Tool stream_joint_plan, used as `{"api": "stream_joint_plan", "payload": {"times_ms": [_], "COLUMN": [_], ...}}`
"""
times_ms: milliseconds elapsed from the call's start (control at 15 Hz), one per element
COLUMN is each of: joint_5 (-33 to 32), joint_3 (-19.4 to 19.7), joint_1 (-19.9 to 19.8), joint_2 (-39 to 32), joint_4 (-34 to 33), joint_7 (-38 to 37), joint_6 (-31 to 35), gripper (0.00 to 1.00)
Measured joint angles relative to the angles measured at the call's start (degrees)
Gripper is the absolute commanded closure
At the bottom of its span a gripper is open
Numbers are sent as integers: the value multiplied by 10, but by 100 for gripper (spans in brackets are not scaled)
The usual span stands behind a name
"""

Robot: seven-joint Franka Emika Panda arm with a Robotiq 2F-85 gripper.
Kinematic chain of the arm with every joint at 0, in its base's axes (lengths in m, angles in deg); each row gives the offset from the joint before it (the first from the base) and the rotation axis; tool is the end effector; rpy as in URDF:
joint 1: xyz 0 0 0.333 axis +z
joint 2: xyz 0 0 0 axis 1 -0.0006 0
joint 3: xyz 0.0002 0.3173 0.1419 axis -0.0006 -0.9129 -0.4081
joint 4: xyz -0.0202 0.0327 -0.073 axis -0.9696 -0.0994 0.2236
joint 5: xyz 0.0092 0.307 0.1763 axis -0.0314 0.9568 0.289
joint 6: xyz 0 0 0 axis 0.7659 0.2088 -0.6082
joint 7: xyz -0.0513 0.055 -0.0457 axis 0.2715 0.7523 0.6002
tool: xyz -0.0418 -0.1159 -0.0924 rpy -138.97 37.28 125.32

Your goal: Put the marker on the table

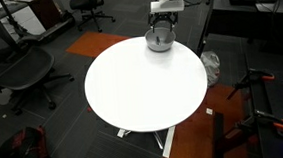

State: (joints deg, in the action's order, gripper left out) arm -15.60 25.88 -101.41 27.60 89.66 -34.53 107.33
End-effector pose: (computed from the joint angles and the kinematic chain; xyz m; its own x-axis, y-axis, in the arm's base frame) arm 0.6240 -0.2419 0.2195 0.3222 -0.9466 0.0068 -0.9466 -0.3223 -0.0095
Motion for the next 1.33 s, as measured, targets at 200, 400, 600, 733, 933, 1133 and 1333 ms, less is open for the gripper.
{"api": "stream_joint_plan", "payload": {"times_ms": [200, 400, 600, 733, 933, 1133, 1333], "joint_5": [2, 2, 2, 2, 2, 2, 2], "joint_3": [0, 0, -1, -2, -2, -2, -2], "joint_1": [-2, -2, -1, -1, -1, -1, -2], "joint_2": [-16, -29, -38, -44, -53, -65, -77], "joint_4": [-13, -23, -27, -31, -39, -51, -63], "joint_7": [5, 5, 5, 5, 5, 5, 5], "joint_6": [0, 0, 0, 0, 0, 0, 0], "gripper": [0, 0, 0, 0, 0, 0, 0]}}
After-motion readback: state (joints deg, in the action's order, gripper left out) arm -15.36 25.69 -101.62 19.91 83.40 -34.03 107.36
